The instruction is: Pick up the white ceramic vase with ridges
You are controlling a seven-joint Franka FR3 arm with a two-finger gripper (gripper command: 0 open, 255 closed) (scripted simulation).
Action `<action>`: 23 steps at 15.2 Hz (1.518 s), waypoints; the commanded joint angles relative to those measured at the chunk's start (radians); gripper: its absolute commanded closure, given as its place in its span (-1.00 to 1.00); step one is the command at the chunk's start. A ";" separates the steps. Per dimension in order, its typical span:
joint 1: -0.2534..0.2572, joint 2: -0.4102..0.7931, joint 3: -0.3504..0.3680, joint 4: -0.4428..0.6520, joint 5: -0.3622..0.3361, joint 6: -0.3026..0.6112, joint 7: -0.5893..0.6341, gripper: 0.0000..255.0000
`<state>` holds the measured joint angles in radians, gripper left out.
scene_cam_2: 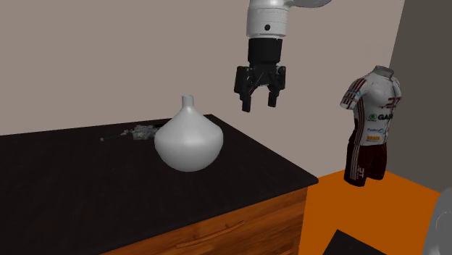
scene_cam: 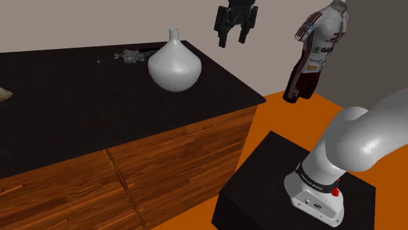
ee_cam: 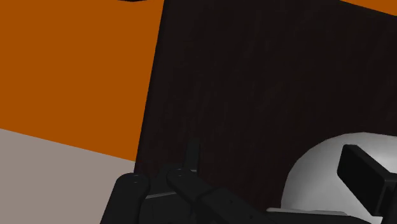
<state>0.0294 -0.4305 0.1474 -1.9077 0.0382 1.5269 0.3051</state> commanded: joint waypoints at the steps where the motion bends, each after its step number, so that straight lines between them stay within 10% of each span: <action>1: 0.005 0.074 0.028 0.092 -0.004 -0.011 0.031 -1.00; 13: 0.097 0.572 0.179 0.753 -0.152 -0.165 0.224 -1.00; 22: 0.080 0.497 0.168 0.547 -0.123 -0.029 0.217 -1.00; 23: 0.080 0.498 0.168 0.548 -0.124 -0.030 0.218 1.00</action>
<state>0.1101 0.0695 0.3155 -1.3534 -0.0862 1.4926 0.5231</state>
